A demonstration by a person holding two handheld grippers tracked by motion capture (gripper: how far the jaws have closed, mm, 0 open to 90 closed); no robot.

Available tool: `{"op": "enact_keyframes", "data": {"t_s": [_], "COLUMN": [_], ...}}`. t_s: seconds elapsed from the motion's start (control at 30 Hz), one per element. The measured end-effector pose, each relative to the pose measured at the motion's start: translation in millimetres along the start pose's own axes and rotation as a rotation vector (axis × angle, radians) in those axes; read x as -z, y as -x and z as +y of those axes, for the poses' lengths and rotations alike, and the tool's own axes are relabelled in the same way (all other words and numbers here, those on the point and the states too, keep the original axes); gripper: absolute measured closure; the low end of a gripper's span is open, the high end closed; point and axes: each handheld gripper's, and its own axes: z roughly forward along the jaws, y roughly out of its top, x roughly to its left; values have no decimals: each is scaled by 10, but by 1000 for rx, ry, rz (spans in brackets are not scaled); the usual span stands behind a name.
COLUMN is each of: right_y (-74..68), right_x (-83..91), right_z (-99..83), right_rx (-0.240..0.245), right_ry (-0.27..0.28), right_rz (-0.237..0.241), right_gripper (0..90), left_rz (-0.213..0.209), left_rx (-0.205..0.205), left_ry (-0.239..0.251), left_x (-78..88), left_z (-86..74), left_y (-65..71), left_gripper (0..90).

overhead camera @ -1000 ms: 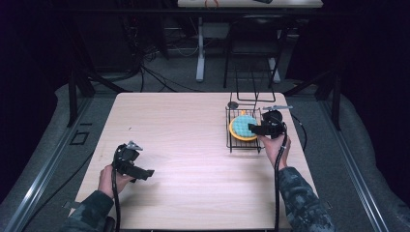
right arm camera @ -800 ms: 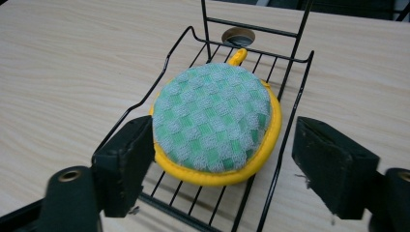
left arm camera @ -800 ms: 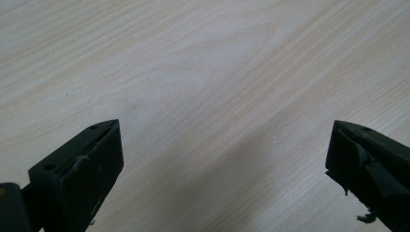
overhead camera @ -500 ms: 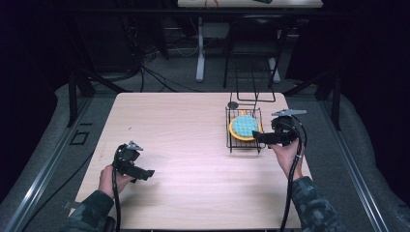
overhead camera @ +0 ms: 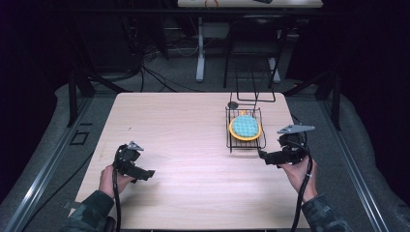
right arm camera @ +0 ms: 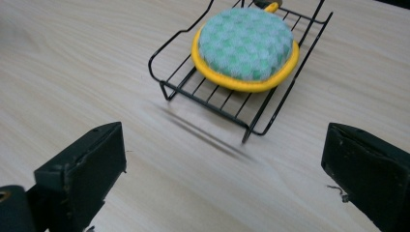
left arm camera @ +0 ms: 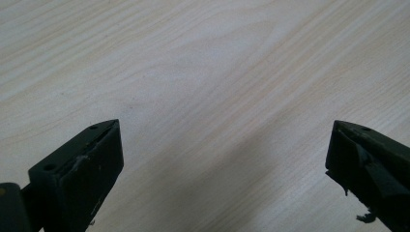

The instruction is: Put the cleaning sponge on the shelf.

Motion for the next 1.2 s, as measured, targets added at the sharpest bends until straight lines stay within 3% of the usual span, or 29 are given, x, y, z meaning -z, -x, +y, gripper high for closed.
{"op": "enact_keyframes", "data": {"t_s": [0.3,0.53,0.7,0.83,1.2], "right_y": [-5,31,68,81,84], "right_x": [54,49,-23,-68,-97], "right_z": [-293,-480,-647,-675,-678], "right_rx": [15,1,-15,-11,-8], "right_ry": [-63,-89,-137,-166,-167], "right_rz": [-7,-16,-13,-19,-27], "right_gripper": [0,0,0,0,0], "left_rz": [6,0,5,7,3], "left_rx": [-3,-1,-3,-9,-12], "left_ry": [2,0,3,-2,-2], "left_x": [3,1,-9,-22,-41], "left_z": [-2,-1,4,12,20], "left_y": [2,4,7,9,5], "left_gripper": [0,0,0,0,0]}}
